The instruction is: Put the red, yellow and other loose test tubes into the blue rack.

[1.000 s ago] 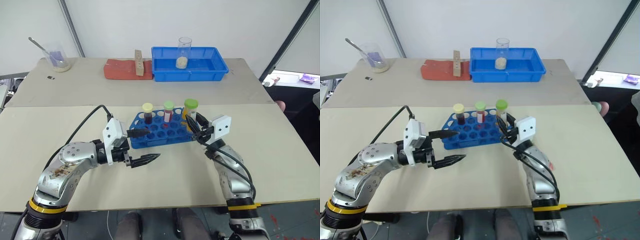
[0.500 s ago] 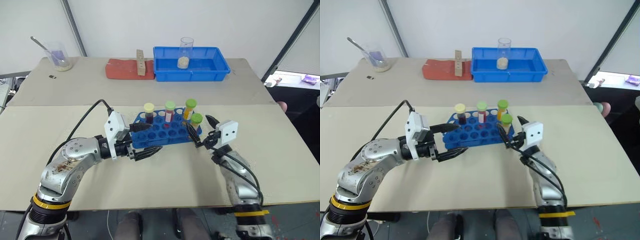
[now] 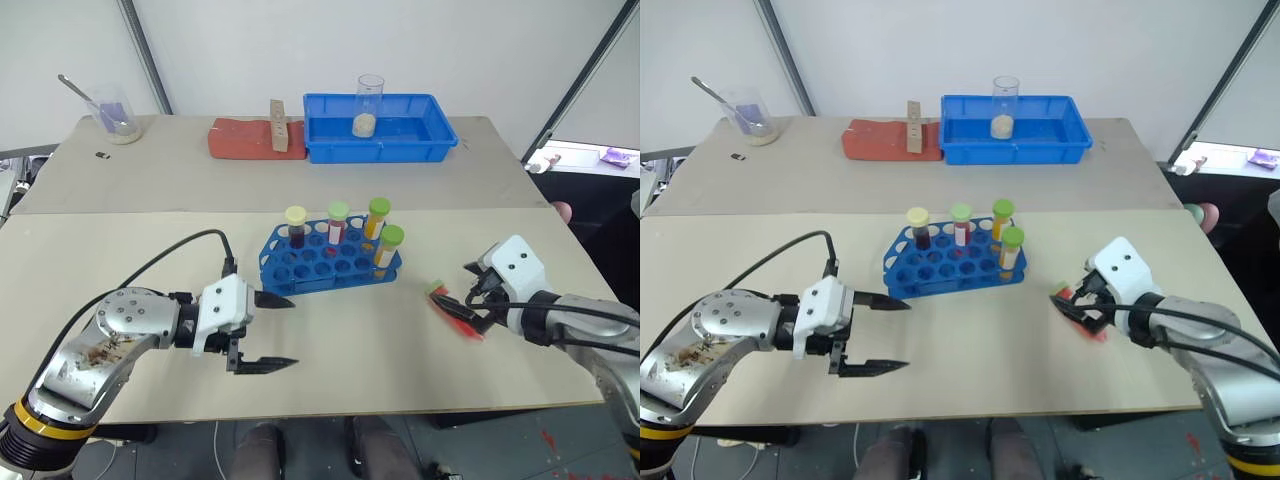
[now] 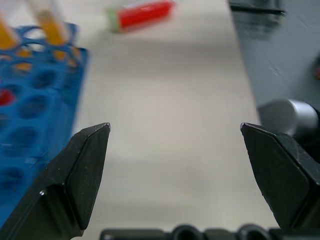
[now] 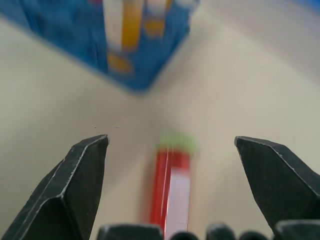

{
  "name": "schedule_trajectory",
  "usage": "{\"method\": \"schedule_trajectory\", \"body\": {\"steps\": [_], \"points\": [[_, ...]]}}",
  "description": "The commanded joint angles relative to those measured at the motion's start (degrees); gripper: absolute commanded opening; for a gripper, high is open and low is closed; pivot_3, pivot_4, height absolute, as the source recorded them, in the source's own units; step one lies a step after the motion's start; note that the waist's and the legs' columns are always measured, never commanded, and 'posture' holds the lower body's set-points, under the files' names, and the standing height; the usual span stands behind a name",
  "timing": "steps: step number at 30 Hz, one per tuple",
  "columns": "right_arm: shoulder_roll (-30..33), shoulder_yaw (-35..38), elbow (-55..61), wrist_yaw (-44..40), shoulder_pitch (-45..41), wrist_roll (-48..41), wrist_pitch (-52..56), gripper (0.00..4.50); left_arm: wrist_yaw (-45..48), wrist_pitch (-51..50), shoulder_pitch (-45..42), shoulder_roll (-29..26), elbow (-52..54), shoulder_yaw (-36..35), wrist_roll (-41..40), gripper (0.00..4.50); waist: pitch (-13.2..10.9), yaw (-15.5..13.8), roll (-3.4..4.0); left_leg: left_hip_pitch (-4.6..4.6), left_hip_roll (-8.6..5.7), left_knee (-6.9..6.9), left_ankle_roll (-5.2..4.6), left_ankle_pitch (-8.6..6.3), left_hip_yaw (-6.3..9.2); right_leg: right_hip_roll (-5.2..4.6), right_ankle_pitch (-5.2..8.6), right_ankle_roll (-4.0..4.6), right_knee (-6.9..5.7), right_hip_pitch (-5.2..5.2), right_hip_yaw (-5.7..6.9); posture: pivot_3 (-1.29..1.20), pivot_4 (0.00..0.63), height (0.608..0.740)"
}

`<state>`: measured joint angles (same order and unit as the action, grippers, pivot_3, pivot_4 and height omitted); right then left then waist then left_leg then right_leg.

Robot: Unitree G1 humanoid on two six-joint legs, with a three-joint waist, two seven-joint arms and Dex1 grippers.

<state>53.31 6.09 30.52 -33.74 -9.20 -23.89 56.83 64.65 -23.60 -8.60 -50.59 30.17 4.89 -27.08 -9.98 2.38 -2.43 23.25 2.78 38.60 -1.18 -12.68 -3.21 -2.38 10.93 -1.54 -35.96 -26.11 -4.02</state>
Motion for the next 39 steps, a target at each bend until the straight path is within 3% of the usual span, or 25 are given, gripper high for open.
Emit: {"method": "schedule_trajectory", "body": {"steps": [1, 8, 19, 26, 30, 33, 39], "points": [[3.4, -3.9, -4.1, -3.1, -4.5, -0.2, 4.9, 4.47, 0.6, 2.3, 0.2, 0.4, 2.4, 0.1, 0.2, 4.5, 0.0, 0.0, 0.0, 0.0, 0.0, 0.02, 0.0, 0.0, -0.01, 0.0, 0.0, -0.01, 0.0, -0.01, -0.01, 0.0, 0.15, 0.74], [4.5, -15.6, -17.7, -8.9, -14.5, 4.0, 4.0, 4.47, 1.5, 4.7, 1.7, 0.9, 2.6, 0.6, 0.3, 4.5, 0.0, 0.0, -0.01, 0.05, -0.01, 0.02, -0.02, -0.01, 0.0, 0.01, -0.01, -0.04, 0.06, -0.02, 0.0, 0.0, 0.15, 0.74], [3.4, -22.7, -21.4, -14.2, -22.8, 5.8, 7.0, 1.03, 0.4, 4.3, 1.9, 1.4, 2.9, 0.1, -0.1, 4.5, 0.0, 0.0, -0.01, 0.07, -0.01, 0.06, -0.02, -0.01, 0.0, 0.01, -0.06, -0.14, 0.06, -0.02, 0.0, 0.0, 0.15, 0.74], [5.3, -16.8, -9.7, -18.9, -21.6, -1.6, 11.6, 1.03, -1.9, 1.5, 2.1, 1.3, -0.1, -5.4, -3.1, 4.5, 0.0, 0.0, 0.0, 0.11, 0.01, 0.05, -0.02, -0.01, 0.01, 0.02, -0.13, -0.26, 0.02, -0.08, 0.01, 0.0, 0.15, 0.74], [-3.5, -7.5, 0.6, -15.3, -18.2, -9.2, 12.7, 1.03, -2.0, 2.2, 3.7, 1.4, -3.5, -10.6, -4.4, 4.5, 0.0, 0.1, -0.05, 0.07, 0.06, 0.02, -0.02, -0.01, 0.04, 0.07, -0.19, -0.37, 0.02, -0.06, 0.05, 0.0, 0.15, 0.74], [-15.7, -2.3, 4.1, -9.7, -14.6, -12.4, 7.6, 1.03, -4.3, 3.0, 3.2, 3.4, -6.4, -13.3, -4.5, 4.5, 0.0, 0.0, -0.05, 0.07, 0.09, 0.01, -0.02, -0.01, 0.13, 0.15, -0.22, -0.42, 0.0, -0.04, 0.08, 0.0, 0.15, 0.74], [-32.7, -5.0, 2.3, -1.2, -12.3, -7.2, -11.0, 1.02, -5.5, 2.6, 1.4, 5.7, -8.2, -13.2, -4.6, 4.5, 0.0, -0.3, -0.05, 0.2, 0.03, 0.15, -0.02, -0.01, 0.07, 0.04, -0.27, -0.46, 0.03, -0.05, 0.05, 0.0, 0.15, 0.74]]}}
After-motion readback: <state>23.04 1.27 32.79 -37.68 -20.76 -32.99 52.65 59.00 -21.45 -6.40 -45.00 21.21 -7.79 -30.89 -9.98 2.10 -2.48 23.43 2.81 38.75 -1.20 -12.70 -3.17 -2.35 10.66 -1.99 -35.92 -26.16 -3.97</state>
